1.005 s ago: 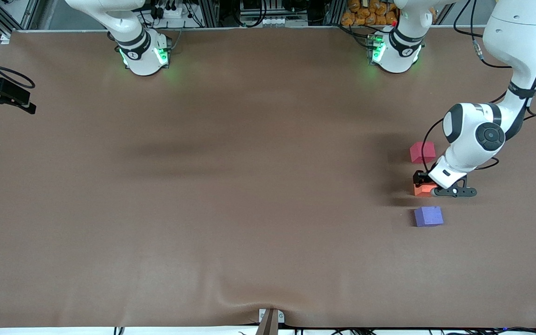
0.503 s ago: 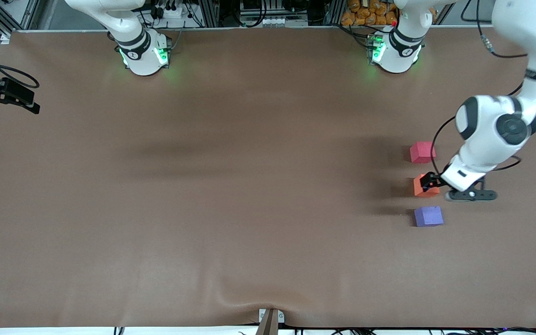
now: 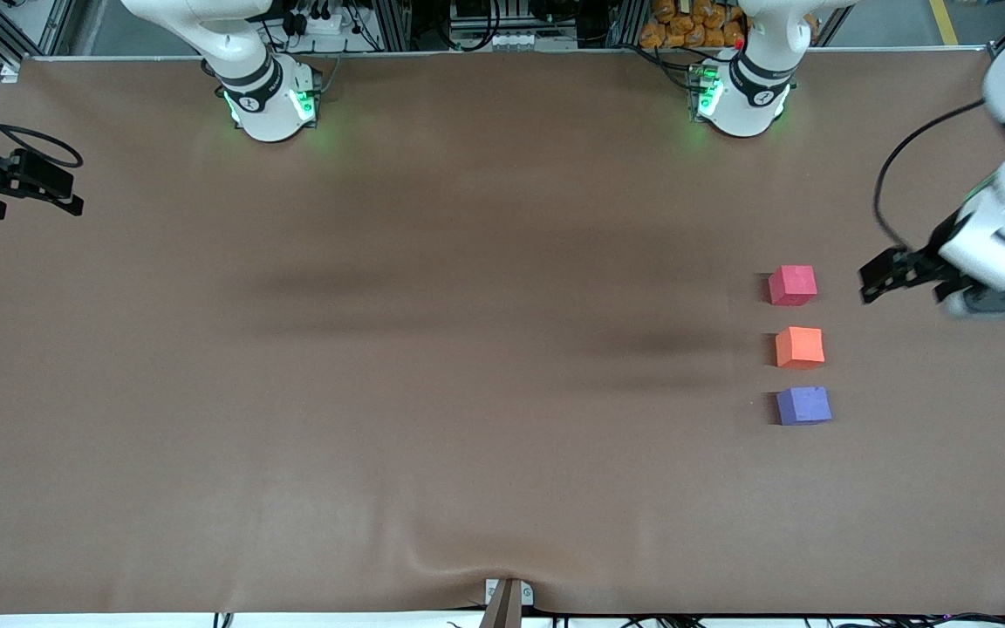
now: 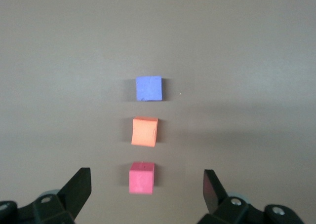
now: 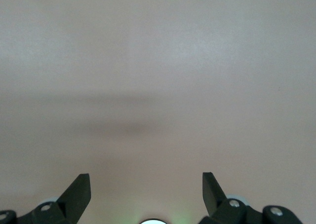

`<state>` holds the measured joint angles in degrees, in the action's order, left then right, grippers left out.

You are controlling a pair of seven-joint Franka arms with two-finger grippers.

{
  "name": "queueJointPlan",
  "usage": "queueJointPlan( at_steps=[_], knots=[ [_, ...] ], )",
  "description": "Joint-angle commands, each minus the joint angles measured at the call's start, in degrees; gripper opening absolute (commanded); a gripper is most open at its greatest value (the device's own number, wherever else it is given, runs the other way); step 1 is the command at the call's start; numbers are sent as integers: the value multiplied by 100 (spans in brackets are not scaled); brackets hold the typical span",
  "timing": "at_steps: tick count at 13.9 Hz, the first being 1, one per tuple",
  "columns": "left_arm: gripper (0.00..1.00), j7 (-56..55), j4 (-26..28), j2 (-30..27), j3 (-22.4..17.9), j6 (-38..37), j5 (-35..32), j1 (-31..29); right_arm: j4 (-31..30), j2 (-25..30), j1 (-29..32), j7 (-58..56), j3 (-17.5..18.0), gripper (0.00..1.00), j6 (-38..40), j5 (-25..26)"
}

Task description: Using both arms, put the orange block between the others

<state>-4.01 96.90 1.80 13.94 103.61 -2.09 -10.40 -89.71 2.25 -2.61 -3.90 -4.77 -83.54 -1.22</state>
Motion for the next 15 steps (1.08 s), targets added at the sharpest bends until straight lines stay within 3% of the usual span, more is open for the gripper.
queueJointPlan(
  at_steps=[1,3,5,6,9,15],
  knots=[
    [100,14,-268,-179,56,-306,95,-15,14,-5,-38,-49,-16,100,31,87],
    [100,67,-251,-337,-75,-463,121,246,15,-5,-38,-58,-16,100,31,87],
    [100,49,-242,-409,-1038,-876,148,1246,14,-5,-38,-58,-16,100,31,87],
    [100,66,-251,-417,-1269,-1025,218,1390,14,-5,-38,-58,-16,100,31,87],
    [100,67,-233,-532,-1245,-1299,271,1365,23,-5,-38,-58,-16,100,31,87],
    [100,383,-1112,-347,-1333,-2055,227,1348,23,-14,-56,-58,-16,100,22,87]
  ],
)
